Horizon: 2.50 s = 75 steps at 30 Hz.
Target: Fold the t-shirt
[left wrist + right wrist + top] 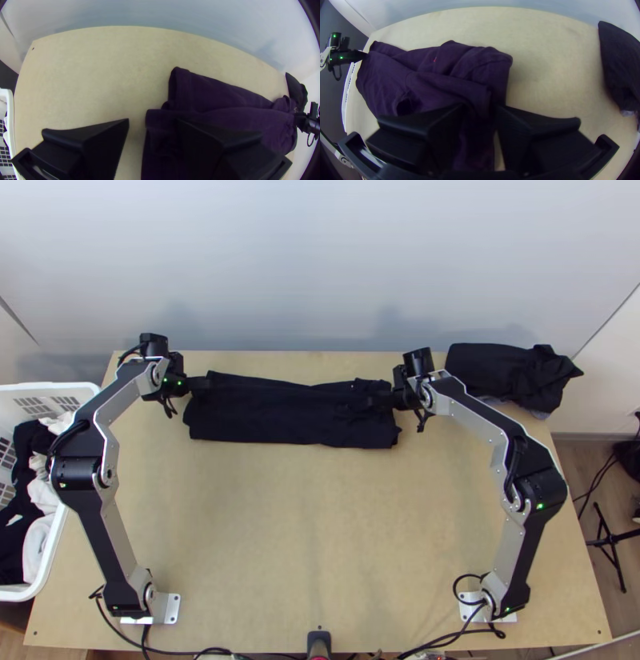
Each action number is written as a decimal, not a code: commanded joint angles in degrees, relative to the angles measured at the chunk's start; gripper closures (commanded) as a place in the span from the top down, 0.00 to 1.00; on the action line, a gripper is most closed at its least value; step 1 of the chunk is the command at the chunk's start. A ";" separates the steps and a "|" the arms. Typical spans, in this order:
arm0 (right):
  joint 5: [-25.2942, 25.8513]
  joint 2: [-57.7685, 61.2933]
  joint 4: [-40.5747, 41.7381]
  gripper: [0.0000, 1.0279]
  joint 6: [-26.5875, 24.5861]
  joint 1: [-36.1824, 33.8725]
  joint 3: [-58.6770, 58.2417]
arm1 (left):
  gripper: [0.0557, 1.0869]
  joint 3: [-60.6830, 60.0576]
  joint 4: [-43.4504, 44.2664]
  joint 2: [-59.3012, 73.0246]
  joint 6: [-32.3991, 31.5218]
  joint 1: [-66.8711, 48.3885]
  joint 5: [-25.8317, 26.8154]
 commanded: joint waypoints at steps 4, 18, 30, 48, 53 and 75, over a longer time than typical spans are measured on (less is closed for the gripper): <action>1.06 -9.96 -1.45 0.97 0.70 0.13 1.41 | 0.96 0.28 -3.40 -5.89 -2.74 1.61 -0.37; 1.06 -29.30 -11.65 0.97 1.84 2.94 -4.74 | 0.95 -8.60 -5.77 -14.07 -2.21 4.60 10.62; 1.15 -33.96 -18.85 0.97 0.53 2.50 -4.39 | 0.94 -11.33 -3.13 -7.30 -0.98 4.69 14.75; 1.06 -33.78 -19.20 0.97 1.14 1.01 -10.10 | 0.04 -10.01 -0.23 -6.24 -8.89 1.79 26.00; 1.15 -33.78 -18.59 0.97 1.32 1.10 -12.65 | 0.04 -9.57 -0.32 -10.29 -9.60 1.88 26.27; 1.06 -39.23 -16.04 0.97 3.16 0.74 -19.42 | 0.04 6.43 -13.68 -9.67 -5.55 -14.73 13.35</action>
